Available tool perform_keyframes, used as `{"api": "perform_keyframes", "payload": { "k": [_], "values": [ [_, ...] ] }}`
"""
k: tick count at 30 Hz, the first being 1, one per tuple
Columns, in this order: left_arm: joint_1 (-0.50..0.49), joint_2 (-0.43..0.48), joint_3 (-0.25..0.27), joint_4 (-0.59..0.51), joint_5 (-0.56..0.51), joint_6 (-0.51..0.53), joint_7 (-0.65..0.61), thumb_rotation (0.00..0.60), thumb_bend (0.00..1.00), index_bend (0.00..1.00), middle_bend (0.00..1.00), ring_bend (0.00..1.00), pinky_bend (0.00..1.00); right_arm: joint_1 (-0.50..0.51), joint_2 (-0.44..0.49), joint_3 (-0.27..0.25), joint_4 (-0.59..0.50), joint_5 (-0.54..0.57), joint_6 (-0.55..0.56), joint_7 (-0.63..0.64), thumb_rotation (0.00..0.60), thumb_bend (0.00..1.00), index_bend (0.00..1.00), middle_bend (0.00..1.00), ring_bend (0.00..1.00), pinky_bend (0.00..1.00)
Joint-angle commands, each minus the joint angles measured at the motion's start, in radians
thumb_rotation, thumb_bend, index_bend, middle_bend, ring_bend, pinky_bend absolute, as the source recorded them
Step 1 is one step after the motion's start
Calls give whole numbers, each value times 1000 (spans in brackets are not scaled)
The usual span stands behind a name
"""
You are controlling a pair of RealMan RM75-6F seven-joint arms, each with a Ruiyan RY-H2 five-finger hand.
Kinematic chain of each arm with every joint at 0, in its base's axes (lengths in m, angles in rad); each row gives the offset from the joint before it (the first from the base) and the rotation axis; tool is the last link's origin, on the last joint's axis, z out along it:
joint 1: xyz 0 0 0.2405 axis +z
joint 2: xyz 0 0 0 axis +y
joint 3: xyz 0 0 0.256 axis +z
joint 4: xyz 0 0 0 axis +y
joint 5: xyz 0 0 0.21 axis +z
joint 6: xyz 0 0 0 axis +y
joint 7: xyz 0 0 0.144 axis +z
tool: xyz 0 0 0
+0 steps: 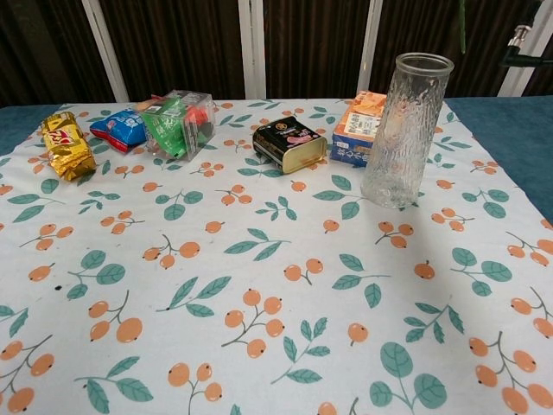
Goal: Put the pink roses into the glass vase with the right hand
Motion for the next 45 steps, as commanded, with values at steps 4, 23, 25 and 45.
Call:
{"api": "perform_keyframes", "payload": {
  "k": [4, 23, 25, 45],
  "values": [
    [-1, 1, -2, -2, -7, -5, -1, 600, 0, 0, 0, 0, 0, 33, -30, -16, 51, 3, -10, 4, 600, 286, 457, 451, 422, 238],
    [0, 7, -2, -5, -12, -5, -14, 600, 0, 0, 0, 0, 0, 69, -81, -33, 107, -2, 2, 16, 600, 286, 454, 451, 421, 238],
    [0, 8, -1, -6, -11, -6, -15, 600, 0, 0, 0, 0, 0, 60, -83, -36, 106, 4, 6, 21, 600, 286, 453, 451, 421, 238],
    [0, 4, 0, -16, -15, -12, -3, 600, 0, 0, 0, 0, 0, -51, -125, -147, 131, -3, -5, 71, 600, 287, 449, 451, 416, 238]
  ]
}}
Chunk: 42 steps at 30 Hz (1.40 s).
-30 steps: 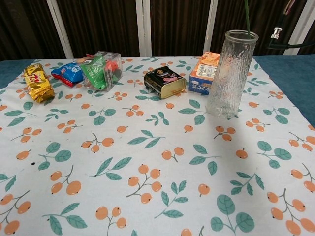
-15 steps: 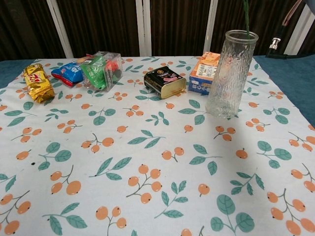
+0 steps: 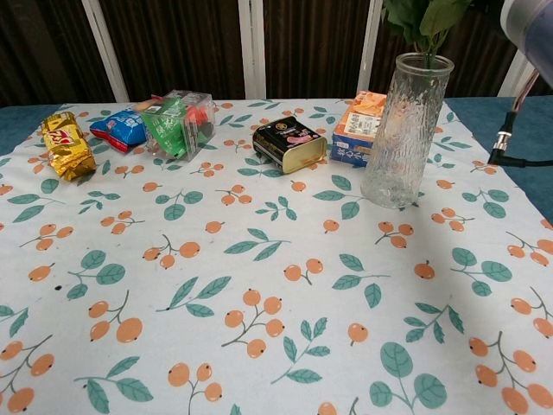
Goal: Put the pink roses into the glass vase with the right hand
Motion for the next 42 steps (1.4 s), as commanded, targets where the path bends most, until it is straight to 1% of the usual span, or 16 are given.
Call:
{"api": "perform_keyframes", "payload": {
  "k": [1, 12, 18, 20, 21, 23, 24, 26, 28, 29, 31, 39, 42],
  "values": [
    [-1, 0, 0, -1, -2, -2, 0, 600, 0, 0, 0, 0, 0, -10, -4, -12, 3, -5, -7, 0, 600, 287, 449, 451, 416, 238],
    [-2, 4, 2, -6, -2, -7, -6, 600, 0, 0, 0, 0, 0, -35, -9, -29, -5, -16, -12, -18, 600, 287, 448, 451, 415, 238],
    [-1, 5, 4, -9, 2, -7, -9, 600, 0, 0, 0, 0, 0, -52, -1, -35, -17, -12, -22, -33, 600, 286, 411, 446, 394, 238],
    [-1, 6, 5, -10, 2, -7, -10, 600, 0, 0, 0, 0, 0, -55, 1, -34, -21, -11, -24, -39, 600, 286, 370, 419, 366, 235],
    [-1, 6, 4, -10, 2, -7, -11, 600, 0, 0, 0, 0, 0, -56, 5, -35, -24, -12, -27, -46, 600, 286, 326, 385, 334, 228],
    [-1, 6, 5, -10, 3, -7, -11, 600, 0, 0, 0, 0, 0, -59, 13, -39, -33, -17, -32, -54, 600, 287, 213, 290, 245, 195],
    [-1, 6, 5, -10, 3, -7, -11, 600, 0, 0, 0, 0, 0, -61, 16, -41, -36, -20, -32, -60, 600, 286, 172, 256, 213, 180],
    [-1, 6, 5, -11, 4, -6, -10, 600, 0, 0, 0, 0, 0, -67, 20, -46, -46, -26, -30, -66, 600, 286, 55, 154, 120, 129],
    [0, 6, 5, -10, 4, -5, -9, 600, 0, 0, 0, 0, 0, -77, 24, -56, -59, -34, -27, -69, 600, 286, 6, 80, 56, 95],
    [0, 6, 5, -11, 3, -5, -9, 600, 0, 0, 0, 0, 0, -81, 28, -59, -66, -38, -30, -71, 600, 286, 0, 42, 26, 74],
    [0, 6, 5, -12, 3, -5, -11, 600, 0, 0, 0, 0, 0, -91, 37, -71, -80, -45, -31, -78, 600, 287, 0, 7, 2, 51],
    [0, 7, 7, -14, 6, -4, -10, 600, 0, 0, 0, 0, 0, -129, 89, -104, -159, -51, -51, -116, 600, 287, 0, 0, 0, 3],
    [1, 7, 7, -16, 7, -4, -11, 600, 0, 0, 0, 0, 0, -152, 114, -130, -197, -51, -58, -134, 600, 286, 0, 0, 0, 0]
  ]
}}
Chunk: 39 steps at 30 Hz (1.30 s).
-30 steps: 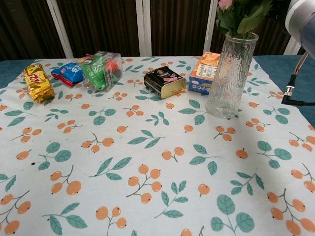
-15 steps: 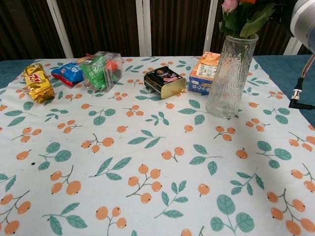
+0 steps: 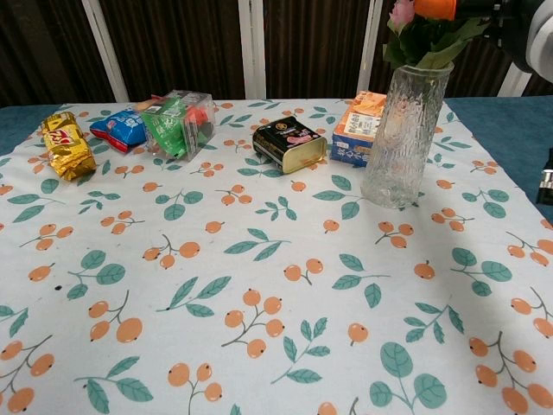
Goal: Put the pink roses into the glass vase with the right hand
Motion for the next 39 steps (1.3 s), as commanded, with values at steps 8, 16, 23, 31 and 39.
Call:
{"api": "perform_keyframes", "payload": {
  "k": [8, 16, 23, 31, 39],
  "values": [
    [1, 0, 2, -2, 2, 1, 2, 600, 0, 0, 0, 0, 0, -78, 87, -85, -110, -22, -14, -51, 600, 286, 0, 0, 0, 0],
    [3, -1, 2, -1, 6, 6, 5, 600, 0, 0, 0, 0, 0, -164, 191, -187, -195, -90, -10, -88, 600, 286, 0, 0, 0, 0],
    [4, -2, 5, 0, 13, 10, 13, 600, 0, 0, 0, 0, 0, -244, 299, -289, -232, -168, -11, -116, 600, 286, 0, 0, 0, 0],
    [4, -4, 5, -1, 14, 9, 20, 600, 0, 0, 0, 0, 0, -318, 372, -394, -196, -318, 11, -110, 600, 287, 0, 0, 0, 0],
    [3, -8, 5, -1, 16, 10, 37, 600, 0, 0, 0, 0, 0, -362, 440, -491, -150, -442, 28, -192, 600, 286, 0, 0, 0, 0]
  ]
}}
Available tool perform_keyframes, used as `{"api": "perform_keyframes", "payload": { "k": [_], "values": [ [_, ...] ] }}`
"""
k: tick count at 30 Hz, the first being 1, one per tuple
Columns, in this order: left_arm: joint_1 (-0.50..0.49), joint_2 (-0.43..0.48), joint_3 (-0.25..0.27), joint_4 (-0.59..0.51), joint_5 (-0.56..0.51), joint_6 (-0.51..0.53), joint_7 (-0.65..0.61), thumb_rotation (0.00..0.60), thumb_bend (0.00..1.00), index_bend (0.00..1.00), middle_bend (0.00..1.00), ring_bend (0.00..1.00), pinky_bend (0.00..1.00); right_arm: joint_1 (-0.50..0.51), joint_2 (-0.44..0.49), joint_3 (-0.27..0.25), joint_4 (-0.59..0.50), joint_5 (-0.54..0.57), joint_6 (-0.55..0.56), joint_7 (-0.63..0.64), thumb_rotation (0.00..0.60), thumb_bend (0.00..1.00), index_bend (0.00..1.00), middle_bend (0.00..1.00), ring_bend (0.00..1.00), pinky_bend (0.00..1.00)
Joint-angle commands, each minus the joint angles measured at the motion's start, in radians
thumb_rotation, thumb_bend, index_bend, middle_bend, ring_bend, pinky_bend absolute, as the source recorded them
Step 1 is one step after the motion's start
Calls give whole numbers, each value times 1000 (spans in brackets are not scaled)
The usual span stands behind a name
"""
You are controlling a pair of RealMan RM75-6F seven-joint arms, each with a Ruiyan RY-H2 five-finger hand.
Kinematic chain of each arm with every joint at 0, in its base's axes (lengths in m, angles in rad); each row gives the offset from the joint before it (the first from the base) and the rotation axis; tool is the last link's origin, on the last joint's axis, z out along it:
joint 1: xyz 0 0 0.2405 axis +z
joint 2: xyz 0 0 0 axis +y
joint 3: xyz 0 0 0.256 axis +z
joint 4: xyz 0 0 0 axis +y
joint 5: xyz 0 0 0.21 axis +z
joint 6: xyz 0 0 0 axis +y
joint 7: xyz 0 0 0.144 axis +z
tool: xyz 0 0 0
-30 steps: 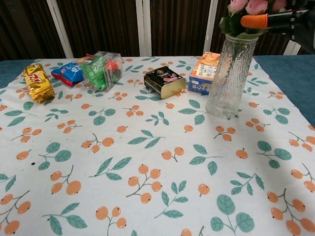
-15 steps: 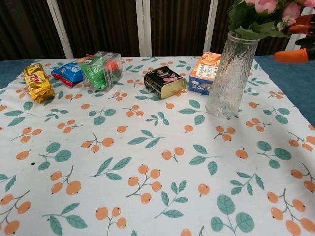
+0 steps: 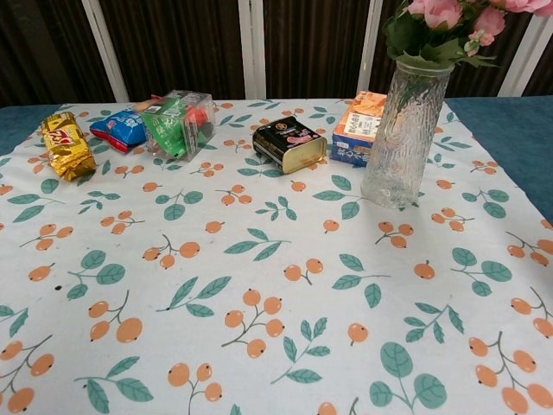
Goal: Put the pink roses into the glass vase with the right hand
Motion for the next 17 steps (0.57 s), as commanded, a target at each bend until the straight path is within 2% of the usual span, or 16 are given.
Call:
{"api": "perform_keyframes", "payload": {
  "k": [1, 6, 10, 17],
  "values": [
    [0, -1, -1, 3, -1, 2, 2, 600, 0, 0, 0, 0, 0, -34, 29, -51, 44, -80, 40, -60, 600, 286, 0, 0, 0, 0],
    [3, -6, -7, 20, 6, 19, 12, 600, 0, 0, 0, 0, 0, -101, 51, -120, 151, -214, 160, -181, 600, 286, 0, 0, 0, 0],
    [5, -13, -10, 35, 12, 31, 26, 600, 0, 0, 0, 0, 0, -167, 67, -165, 223, -279, 255, -274, 600, 286, 0, 0, 0, 0],
    [6, -20, -12, 43, 14, 37, 44, 600, 0, 0, 0, 0, 0, -222, 80, -197, 239, -328, 317, -279, 600, 286, 0, 0, 0, 0]
  ]
}}
